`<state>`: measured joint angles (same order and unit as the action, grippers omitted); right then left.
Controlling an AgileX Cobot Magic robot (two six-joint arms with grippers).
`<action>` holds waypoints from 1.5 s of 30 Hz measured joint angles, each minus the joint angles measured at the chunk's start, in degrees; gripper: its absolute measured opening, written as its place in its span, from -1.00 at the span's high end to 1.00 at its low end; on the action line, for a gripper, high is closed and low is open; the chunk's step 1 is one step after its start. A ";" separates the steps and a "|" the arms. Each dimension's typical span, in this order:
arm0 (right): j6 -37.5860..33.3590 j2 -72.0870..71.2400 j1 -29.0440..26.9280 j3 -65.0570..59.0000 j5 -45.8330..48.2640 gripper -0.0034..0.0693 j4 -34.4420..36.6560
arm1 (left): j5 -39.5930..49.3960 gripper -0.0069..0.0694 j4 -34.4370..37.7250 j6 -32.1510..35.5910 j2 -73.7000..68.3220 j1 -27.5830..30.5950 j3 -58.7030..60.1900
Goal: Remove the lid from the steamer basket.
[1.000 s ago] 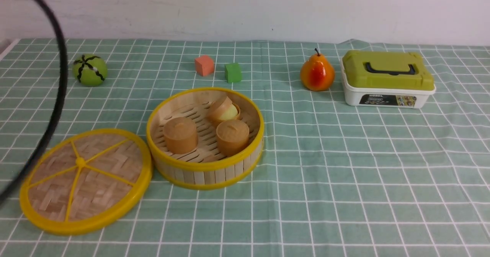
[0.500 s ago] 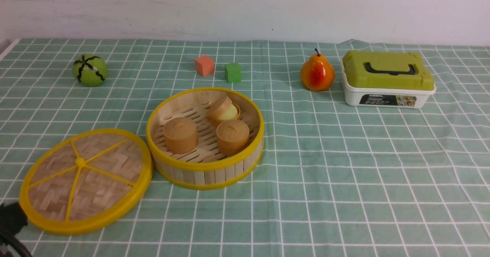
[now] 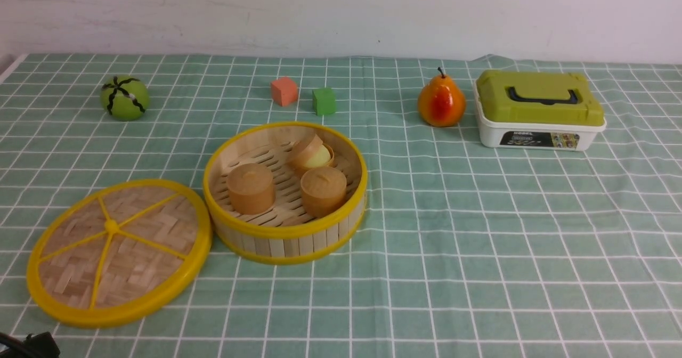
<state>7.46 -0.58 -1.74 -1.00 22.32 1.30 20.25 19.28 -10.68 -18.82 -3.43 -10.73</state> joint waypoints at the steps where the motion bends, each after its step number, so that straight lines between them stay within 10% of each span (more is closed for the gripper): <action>1: 0.00 0.00 0.00 0.00 0.00 0.24 0.00 | 0.00 0.85 0.00 0.00 0.00 0.00 0.00; 29: 0.00 0.00 0.00 0.00 0.00 0.24 0.00 | -1.04 0.84 -22.21 -10.91 19.43 0.00 12.39; 45: 0.00 0.00 0.00 0.00 0.00 0.24 0.00 | 1.56 0.81 -23.36 -12.12 19.43 0.00 12.39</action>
<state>7.46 -0.58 -1.74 -1.00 22.32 1.30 21.81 -4.08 -22.80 0.61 -3.43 1.66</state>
